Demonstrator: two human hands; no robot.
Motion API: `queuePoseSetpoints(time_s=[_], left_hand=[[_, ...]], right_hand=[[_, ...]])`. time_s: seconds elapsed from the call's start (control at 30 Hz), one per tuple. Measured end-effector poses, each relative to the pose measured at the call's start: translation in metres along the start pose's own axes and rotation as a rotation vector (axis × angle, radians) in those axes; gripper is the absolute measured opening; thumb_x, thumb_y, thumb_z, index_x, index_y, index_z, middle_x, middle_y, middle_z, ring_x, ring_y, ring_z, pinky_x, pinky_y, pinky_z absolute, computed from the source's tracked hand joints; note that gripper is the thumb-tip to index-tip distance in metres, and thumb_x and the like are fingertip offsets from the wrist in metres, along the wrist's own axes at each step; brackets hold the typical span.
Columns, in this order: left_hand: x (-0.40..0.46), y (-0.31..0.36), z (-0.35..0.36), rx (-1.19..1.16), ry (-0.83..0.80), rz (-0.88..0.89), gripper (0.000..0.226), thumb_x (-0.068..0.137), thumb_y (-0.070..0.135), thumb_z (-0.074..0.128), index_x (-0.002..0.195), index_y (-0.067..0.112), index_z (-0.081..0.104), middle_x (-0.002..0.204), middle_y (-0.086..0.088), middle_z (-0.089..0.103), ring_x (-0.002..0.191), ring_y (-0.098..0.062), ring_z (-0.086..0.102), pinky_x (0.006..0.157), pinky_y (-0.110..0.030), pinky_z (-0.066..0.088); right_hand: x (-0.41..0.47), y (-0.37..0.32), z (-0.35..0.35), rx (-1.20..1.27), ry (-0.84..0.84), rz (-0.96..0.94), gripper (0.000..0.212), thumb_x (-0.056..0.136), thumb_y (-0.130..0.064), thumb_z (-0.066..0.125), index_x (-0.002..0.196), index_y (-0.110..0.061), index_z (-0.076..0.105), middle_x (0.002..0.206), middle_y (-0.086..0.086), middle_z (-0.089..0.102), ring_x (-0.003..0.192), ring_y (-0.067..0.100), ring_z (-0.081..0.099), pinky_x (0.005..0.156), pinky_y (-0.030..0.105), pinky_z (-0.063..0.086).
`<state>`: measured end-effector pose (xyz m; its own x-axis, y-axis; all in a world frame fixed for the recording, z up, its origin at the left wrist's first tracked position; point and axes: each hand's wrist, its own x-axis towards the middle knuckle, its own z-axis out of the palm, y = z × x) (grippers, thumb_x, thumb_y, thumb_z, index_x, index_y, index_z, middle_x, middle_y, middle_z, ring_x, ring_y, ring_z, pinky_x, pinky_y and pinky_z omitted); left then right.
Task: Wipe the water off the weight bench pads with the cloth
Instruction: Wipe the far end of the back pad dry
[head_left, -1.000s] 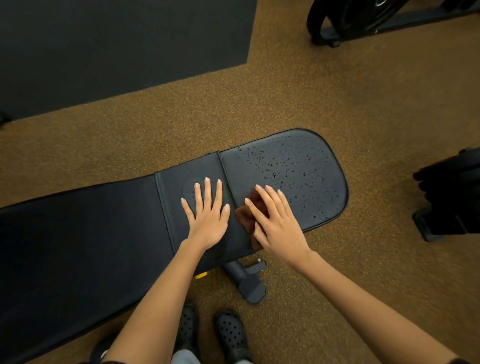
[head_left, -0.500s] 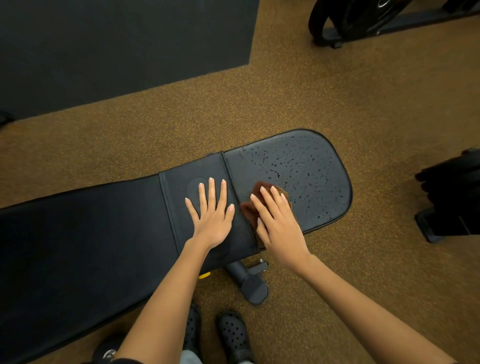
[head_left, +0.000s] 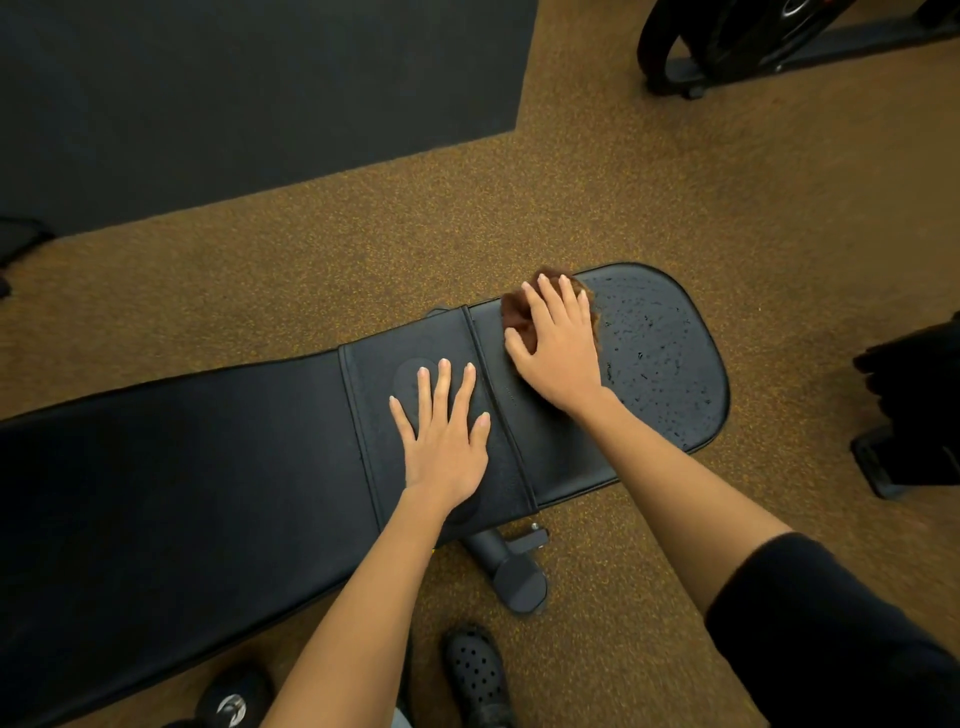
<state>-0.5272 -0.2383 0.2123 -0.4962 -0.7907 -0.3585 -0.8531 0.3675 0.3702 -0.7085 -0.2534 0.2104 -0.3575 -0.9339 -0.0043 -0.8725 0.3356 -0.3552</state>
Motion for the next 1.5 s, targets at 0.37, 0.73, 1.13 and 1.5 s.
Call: queuePoseSetpoints(time_s=[0.37, 0.73, 1.13, 1.5], left_hand=[[0.009, 0.022, -0.009, -0.124, 0.131, 0.101, 0.055, 0.104, 0.032, 0.026, 0.153, 0.017, 0.007, 0.160, 0.005, 0.000, 0.146, -0.015, -0.015, 0.114, -0.049, -0.017], [0.015, 0.031, -0.002, -0.106, 0.096, 0.090, 0.057, 0.103, 0.017, 0.028, 0.151, 0.012, -0.002, 0.160, -0.001, -0.005, 0.146, -0.017, -0.013, 0.115, -0.055, -0.012], [0.013, 0.024, 0.001, -0.160, 0.200, 0.132, 0.061, 0.100, 0.004, 0.029, 0.149, 0.016, -0.006, 0.160, -0.004, 0.010, 0.148, -0.016, 0.000, 0.117, -0.053, -0.007], [0.003, 0.041, -0.011, -0.416, 0.135, 0.044, 0.055, 0.101, 0.045, 0.013, 0.150, 0.034, -0.009, 0.160, 0.004, 0.011, 0.147, -0.010, -0.001, 0.114, -0.046, -0.019]], right_hand=[[-0.007, 0.040, -0.021, -0.090, -0.059, -0.235, 0.056, 0.094, -0.035, 0.031, 0.146, -0.018, 0.042, 0.155, 0.006, 0.035, 0.146, 0.028, 0.022, 0.121, 0.047, 0.008], [0.009, -0.010, 0.004, 0.059, -0.133, -0.313, 0.051, 0.096, -0.031, 0.037, 0.141, -0.011, 0.048, 0.147, 0.006, 0.046, 0.141, 0.026, 0.032, 0.118, 0.041, 0.006], [-0.003, -0.005, 0.001, 0.000, -0.083, -0.194, 0.058, 0.092, -0.034, 0.031, 0.143, -0.011, 0.045, 0.150, 0.006, 0.042, 0.144, 0.026, 0.028, 0.120, 0.047, 0.008], [-0.116, 0.010, -0.012, 0.046, -0.179, -0.327, 0.060, 0.097, -0.030, 0.045, 0.153, -0.019, 0.026, 0.160, -0.003, 0.021, 0.150, 0.013, 0.006, 0.122, 0.042, 0.003]])
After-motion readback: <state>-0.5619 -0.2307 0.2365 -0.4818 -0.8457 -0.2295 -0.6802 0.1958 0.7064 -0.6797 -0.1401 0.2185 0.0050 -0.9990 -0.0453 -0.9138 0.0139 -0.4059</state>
